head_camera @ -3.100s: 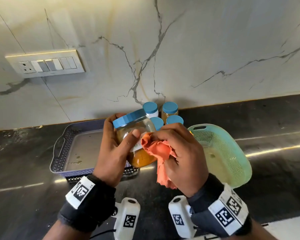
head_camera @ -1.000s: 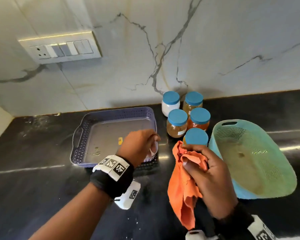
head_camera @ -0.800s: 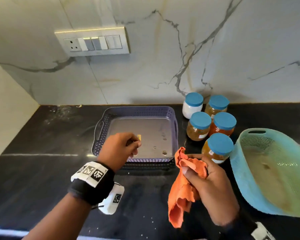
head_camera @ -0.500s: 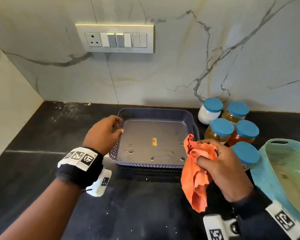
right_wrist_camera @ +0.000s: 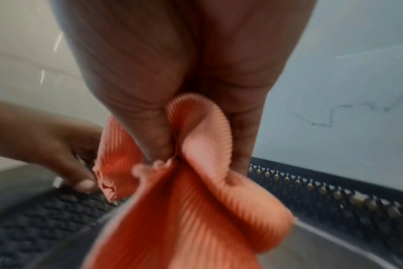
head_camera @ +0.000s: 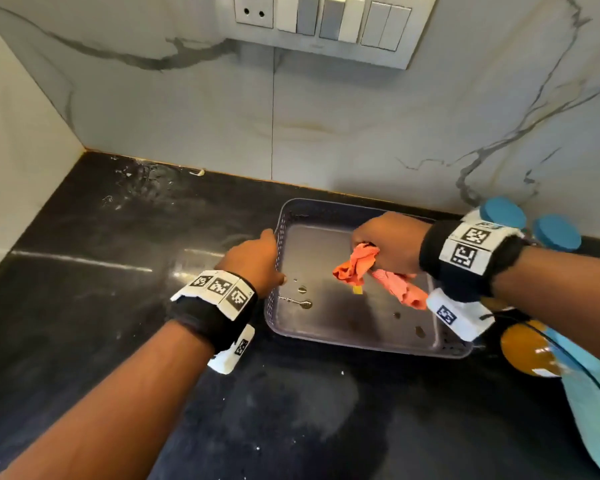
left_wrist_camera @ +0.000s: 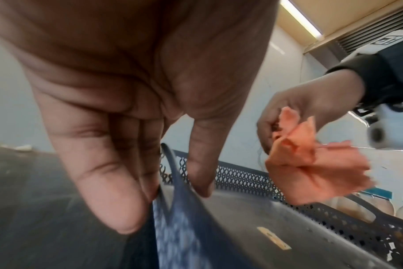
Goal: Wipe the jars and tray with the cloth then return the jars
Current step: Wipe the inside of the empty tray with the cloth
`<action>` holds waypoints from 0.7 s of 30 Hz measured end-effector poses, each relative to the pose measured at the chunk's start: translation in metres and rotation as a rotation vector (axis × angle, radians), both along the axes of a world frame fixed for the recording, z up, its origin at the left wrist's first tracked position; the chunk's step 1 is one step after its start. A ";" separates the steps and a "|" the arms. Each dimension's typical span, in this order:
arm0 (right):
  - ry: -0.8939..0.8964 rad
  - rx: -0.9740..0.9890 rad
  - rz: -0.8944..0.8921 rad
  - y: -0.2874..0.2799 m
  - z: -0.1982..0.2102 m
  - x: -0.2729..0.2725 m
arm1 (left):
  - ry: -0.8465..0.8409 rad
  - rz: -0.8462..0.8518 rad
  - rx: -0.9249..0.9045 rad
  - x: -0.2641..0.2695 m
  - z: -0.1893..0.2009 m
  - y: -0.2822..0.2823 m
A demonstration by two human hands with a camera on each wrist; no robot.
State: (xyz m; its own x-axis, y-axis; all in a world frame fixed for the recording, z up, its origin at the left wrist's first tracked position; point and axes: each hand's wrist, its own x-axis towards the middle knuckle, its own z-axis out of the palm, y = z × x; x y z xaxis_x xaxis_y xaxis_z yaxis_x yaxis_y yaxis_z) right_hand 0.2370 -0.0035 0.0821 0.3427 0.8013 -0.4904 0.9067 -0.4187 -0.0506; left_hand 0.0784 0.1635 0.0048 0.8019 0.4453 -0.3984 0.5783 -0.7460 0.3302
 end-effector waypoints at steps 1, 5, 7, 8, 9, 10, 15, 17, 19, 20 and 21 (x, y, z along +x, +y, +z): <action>-0.020 -0.015 0.014 0.010 -0.006 0.005 | 0.004 0.008 -0.025 0.000 -0.003 0.000; -0.129 -0.068 0.033 0.046 -0.029 0.018 | -0.006 0.050 -0.142 -0.008 -0.015 -0.002; -0.067 -0.061 0.005 0.055 -0.036 0.019 | -0.019 0.055 -0.187 -0.015 -0.017 -0.002; -0.016 -0.049 -0.001 0.056 -0.040 0.019 | -0.025 0.054 -0.205 -0.018 -0.016 -0.001; 0.036 -0.045 0.005 0.057 -0.042 0.019 | -0.031 0.053 -0.225 -0.022 -0.015 -0.001; 0.081 -0.044 0.028 0.058 -0.045 0.017 | -0.039 0.055 -0.256 -0.026 -0.016 0.001; 0.002 0.032 0.200 0.065 -0.052 0.013 | -0.132 0.125 -0.471 -0.042 -0.020 0.009; -0.046 0.112 0.174 0.072 -0.055 0.013 | -0.158 0.140 -0.492 -0.044 -0.020 0.009; -0.103 0.136 0.142 0.074 -0.060 0.008 | -0.178 0.146 -0.506 -0.045 -0.019 0.007; -0.134 0.121 0.135 0.074 -0.065 0.005 | -0.183 0.149 -0.511 -0.045 -0.019 0.006; -0.159 0.095 0.134 0.073 -0.070 0.001 | -0.183 0.149 -0.511 -0.045 -0.020 0.005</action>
